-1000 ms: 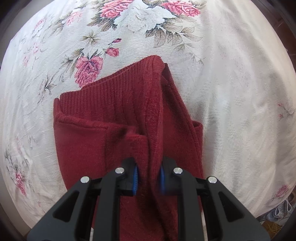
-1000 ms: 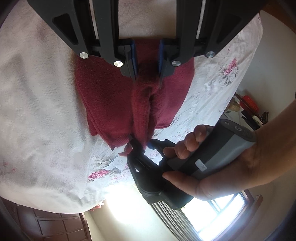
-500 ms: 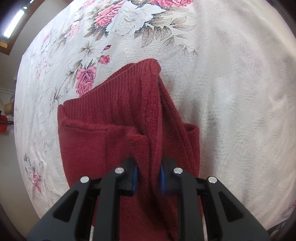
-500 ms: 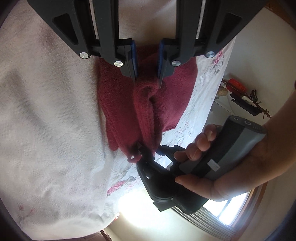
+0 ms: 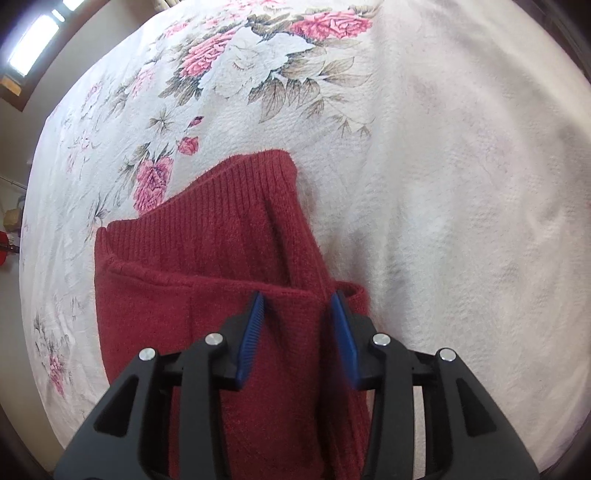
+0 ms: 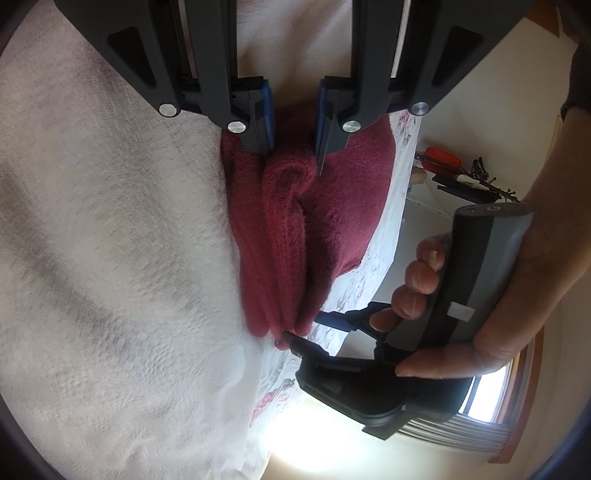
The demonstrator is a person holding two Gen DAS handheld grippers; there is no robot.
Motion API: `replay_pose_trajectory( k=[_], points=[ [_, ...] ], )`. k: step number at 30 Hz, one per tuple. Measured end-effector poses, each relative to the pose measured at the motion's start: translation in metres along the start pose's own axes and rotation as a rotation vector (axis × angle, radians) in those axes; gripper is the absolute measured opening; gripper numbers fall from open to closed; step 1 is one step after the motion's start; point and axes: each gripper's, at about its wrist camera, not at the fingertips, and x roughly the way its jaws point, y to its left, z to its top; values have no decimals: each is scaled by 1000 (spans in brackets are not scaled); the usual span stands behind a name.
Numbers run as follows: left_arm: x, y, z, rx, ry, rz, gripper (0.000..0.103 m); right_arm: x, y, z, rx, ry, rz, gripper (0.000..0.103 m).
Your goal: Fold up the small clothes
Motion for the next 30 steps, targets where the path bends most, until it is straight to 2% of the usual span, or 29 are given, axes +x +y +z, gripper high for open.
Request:
replay_pose_trajectory(
  k=[2, 3, 6, 7, 9, 11, 15, 17, 18, 20, 22, 24, 25, 27, 29, 30],
  points=[
    [-10, 8, 4, -17, -56, -48, 42, 1, -2, 1, 7, 8, 10, 18],
    [-16, 14, 5, -26, -91, -76, 47, 2, -2, 2, 1, 12, 10, 19],
    [-32, 35, 7, -41, -147, -149, 54, -1, -4, 2, 23, 19, 50, 27],
    [-35, 42, 5, -35, -145, -177, 54, -1, -6, 2, 39, 19, 65, 31],
    [-43, 56, -4, -13, -157, -211, 53, -2, -8, 4, 56, 19, 87, 34],
    [-49, 71, -19, 9, -166, -250, 48, -1, -10, 6, 59, 26, 93, 34],
    [-55, 103, -59, 3, -166, -376, 48, 0, -17, 7, 84, 37, 121, 33],
    [-53, 117, -81, -16, -148, -450, 48, -1, -19, 9, 80, 33, 112, 24],
    [-51, 125, -92, -39, -126, -511, 48, -3, -21, 10, 85, 22, 101, 17],
    [-49, 137, -113, -68, -106, -607, 48, -4, -27, 12, 106, 30, 105, 16],
    [-49, 141, -134, -36, -100, -625, 48, -2, -31, 11, 116, 44, 86, 15],
    [-46, 146, -150, -8, -98, -629, 48, -2, -30, 12, 119, 56, 88, 16],
    [-41, 148, -156, -5, -84, -642, 48, -5, -28, 14, 129, 63, 98, 22],
    [-35, 155, -166, 1, -79, -661, 48, -28, -21, 24, 124, 33, 97, 25],
    [-33, 163, -174, -3, -100, -716, 48, -56, -4, 42, 64, -7, 90, 29],
    [-33, 167, -178, -21, -107, -762, 48, -61, 5, 54, 40, 15, 99, 34]
  ],
)
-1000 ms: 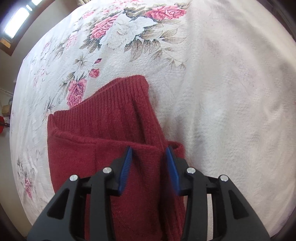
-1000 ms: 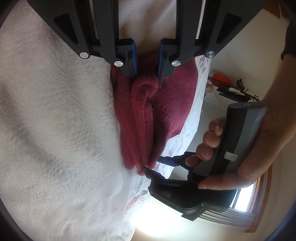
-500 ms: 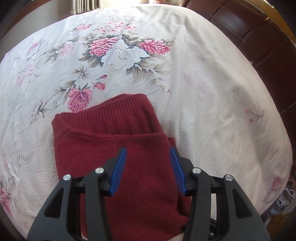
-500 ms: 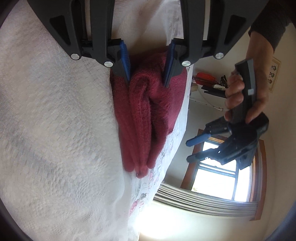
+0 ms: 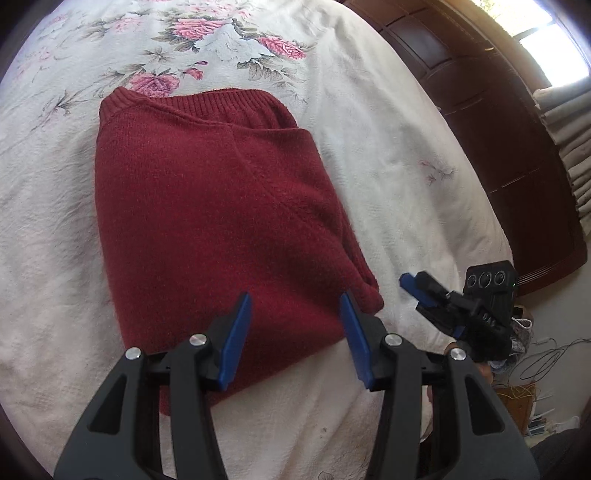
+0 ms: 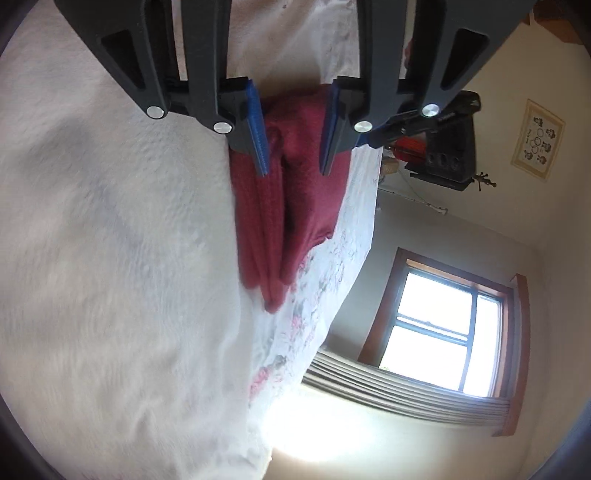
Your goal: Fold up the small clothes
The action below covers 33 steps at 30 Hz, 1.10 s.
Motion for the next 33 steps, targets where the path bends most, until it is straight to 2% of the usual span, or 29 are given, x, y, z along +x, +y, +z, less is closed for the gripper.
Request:
replay_pose_trajectory(
  k=[3, 4, 8, 9, 10, 11, 12, 15, 17, 20, 22, 24, 27, 28, 29, 30, 33],
  points=[
    [-2, 12, -11, -51, -31, -96, 49, 29, 22, 32, -34, 204, 61, 52],
    [-1, 15, -14, -63, -35, -105, 49, 44, 27, 38, -44, 252, 43, 55],
    [-5, 24, -24, -98, -53, -164, 49, 111, 35, 42, -77, 475, -38, 55],
    [-7, 26, -26, -106, -57, -176, 49, 122, 34, 38, -84, 509, -107, 55],
    [-9, 27, -28, -110, -58, -180, 49, 129, 32, 34, -96, 525, -172, 51],
    [-11, 28, -29, -109, -59, -186, 49, 131, 33, 26, -110, 552, -186, 41],
    [-12, 29, -30, -107, -59, -195, 49, 130, 33, 21, -113, 559, -189, 17],
    [-16, 27, -28, -92, -72, -240, 49, 111, 29, 29, -131, 468, -226, 12],
    [-12, 28, -26, -93, -90, -243, 49, 107, 10, 35, -62, 437, -249, 12],
    [10, 34, -25, -119, -33, -229, 47, 127, 8, 32, -48, 509, -209, 21],
    [21, 36, -28, -121, -1, -226, 46, 127, 22, 37, -84, 496, -195, 40],
    [25, 34, -31, -109, 14, -222, 46, 126, 30, 53, -81, 442, -199, 54],
    [32, 32, -35, -104, 36, -214, 46, 142, 30, 75, -44, 425, -193, 54],
    [35, 31, -36, -101, 46, -211, 46, 152, 29, 79, -31, 437, -190, 47],
    [37, 30, -36, -96, 55, -204, 46, 160, 29, 81, -31, 446, -195, 33],
    [39, 28, -35, -87, 61, -195, 46, 163, 30, 84, -54, 438, -230, 9],
    [41, 22, -34, -69, 64, -217, 46, 152, 31, 89, -147, 341, -324, 8]
  ],
)
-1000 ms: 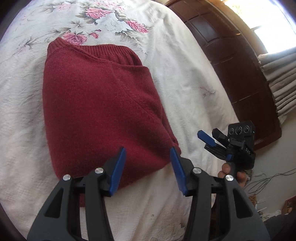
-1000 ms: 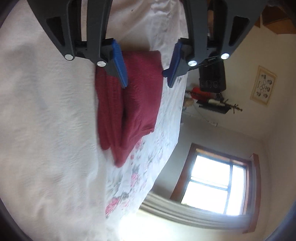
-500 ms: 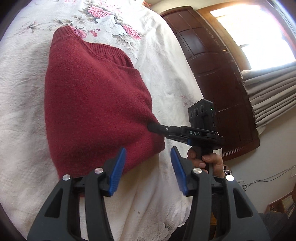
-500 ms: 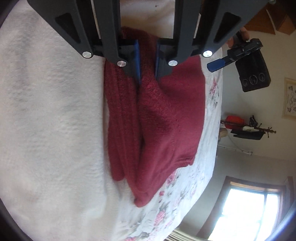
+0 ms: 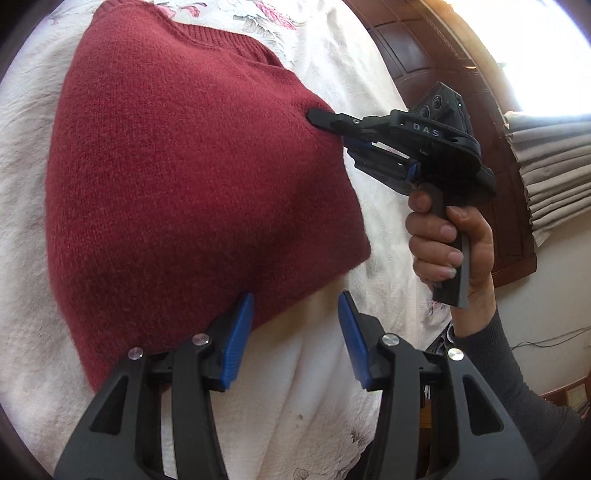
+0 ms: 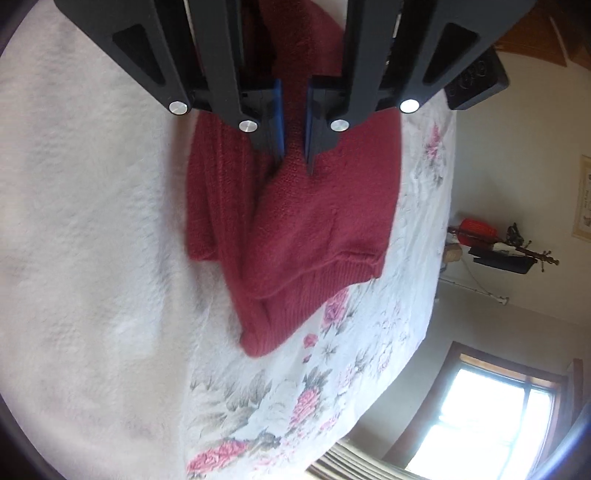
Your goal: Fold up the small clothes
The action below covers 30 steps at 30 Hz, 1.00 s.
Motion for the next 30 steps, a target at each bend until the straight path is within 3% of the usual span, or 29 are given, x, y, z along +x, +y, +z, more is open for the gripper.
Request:
replay_pose_trajectory(
  k=[3, 5, 8, 10, 13, 14, 16, 18, 21, 23, 24, 25, 26, 30],
  points=[
    [4, 0, -2, -12, 11, -12, 46, 15, -26, -10, 29, 43, -57, 8],
    [-3, -6, -2, -1, 8, -39, 46, 8, -23, -9, 23, 32, -40, 10],
    [-27, -17, 4, 37, -58, -67, 47, -15, -16, 2, 28, -20, 28, 27],
    [-43, -18, 12, 29, -106, -83, 48, -20, -15, 16, 37, -34, 37, 45],
    [-52, -19, 23, 18, -130, -91, 50, 3, -10, 40, 56, 44, 43, 51],
    [-52, -18, 25, 15, -132, -88, 51, 11, -9, 44, 49, 66, 29, 51],
    [-52, -14, 27, -2, -144, -72, 57, 20, -4, 49, 19, 51, -36, 9],
    [-51, -6, 29, -41, -141, -47, 59, 14, -17, 49, 61, -3, -51, 8],
    [-59, 5, 36, -86, -151, -67, 58, 19, -44, 37, 127, 2, -57, 9],
    [-75, 6, 44, -81, -195, -70, 58, 8, -42, 31, 99, -2, 2, 17],
    [-84, 9, 48, -81, -219, -69, 59, -1, -40, 27, 92, -2, 34, 32],
    [-91, 11, 53, -83, -235, -70, 59, -11, -37, 21, 79, -4, 31, 53],
    [-96, 14, 59, -81, -241, -67, 59, -21, -34, 15, 62, -8, 16, 60],
    [-87, 15, 79, -59, -183, -28, 59, -27, -28, -14, 24, 97, 45, 66]
  ],
)
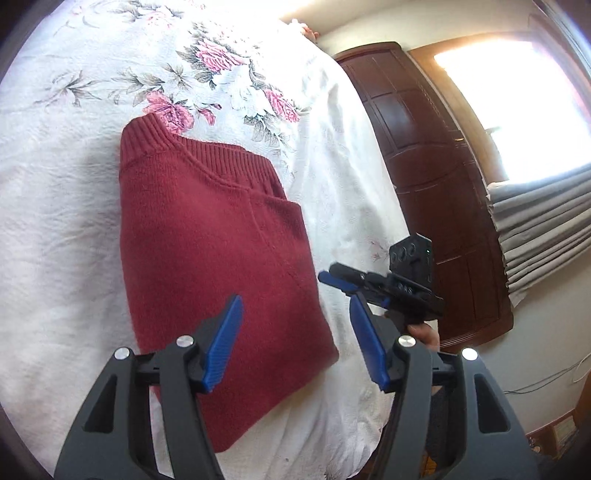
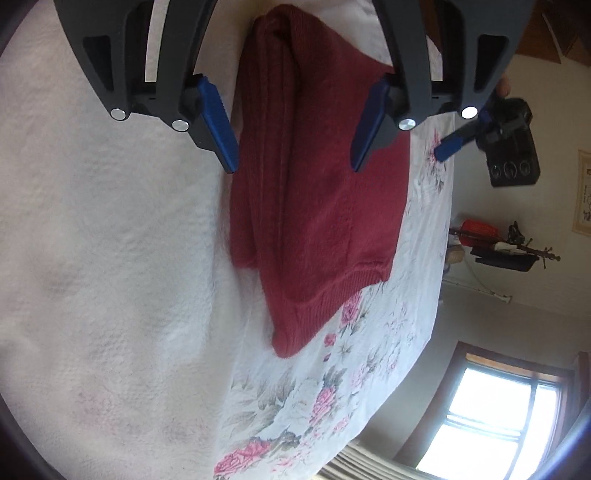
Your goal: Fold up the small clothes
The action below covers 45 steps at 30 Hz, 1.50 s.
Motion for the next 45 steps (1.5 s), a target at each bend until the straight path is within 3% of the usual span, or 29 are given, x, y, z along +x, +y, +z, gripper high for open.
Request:
replay_pose_trajectory(
  k=[2, 3, 6, 9, 12, 15, 17, 18, 19, 21, 22, 23, 24, 25, 26, 27, 29, 30, 33, 38, 43, 45],
  points=[
    [15, 8, 2, -3, 43, 44, 59, 16, 4, -13, -30, 95, 16, 60],
    [26, 13, 2, -21, 71, 63, 59, 21, 1, -20, -30, 110, -1, 20],
    [49, 28, -4, -33, 128, 131, 52, 28, -22, -34, 53, 97, 7, 18],
    [41, 25, -5, -40, 114, 140, 50, 20, -30, -37, 91, 78, 68, 20],
    [14, 2, -18, 30, 74, 60, 55, -3, -12, -43, 34, 50, 83, 36],
    [13, -5, -42, 65, 113, 26, 55, -17, 2, -56, -16, 44, 66, 37],
    [31, 7, -57, 60, 173, 107, 55, -5, 3, -66, -40, 89, 15, 33],
    [41, 16, -63, 51, 197, 138, 50, 4, -1, -70, -39, 99, -38, 24],
    [48, 22, -69, 36, 213, 154, 48, 11, -7, -73, -32, 94, -67, 23],
    [46, 15, -74, 67, 195, 181, 49, 11, -6, -74, -35, 87, -65, 23],
    [37, 7, -76, 78, 166, 166, 52, 4, 0, -72, -53, 83, -36, 27],
    [24, 1, -79, 79, 125, 129, 65, -6, 5, -68, -67, 73, 8, 29],
    [9, -3, -82, 83, 77, 90, 79, -16, 8, -61, -69, 51, 50, 39],
    [-5, -4, -87, 92, 31, 81, 84, -25, 8, -51, -57, 25, 72, 65],
    [-19, -1, -90, 96, -16, 116, 88, -31, 5, -40, -37, 1, 87, 79],
    [-31, 4, -94, 91, -69, 184, 88, -32, 2, -28, -18, -6, 112, 85],
    [-48, 25, -99, 31, -143, 293, 90, -24, -4, -2, 30, 7, 142, 85],
    [-51, 39, -100, -21, -128, 281, 90, -16, -5, 11, 38, 24, 154, 85],
    [-44, 77, -98, -163, -61, 210, 90, 16, -2, 39, 40, 84, 138, 85],
    [-23, 111, -89, -245, -27, 75, 90, 57, 1, 58, -6, 162, 8, 84],
    [4, 108, -84, -218, 66, -128, 86, 75, 2, 71, -27, 197, 109, 85],
    [12, 104, -84, -181, 94, -113, 84, 85, 7, 75, -57, 212, 140, 85]
  ],
)
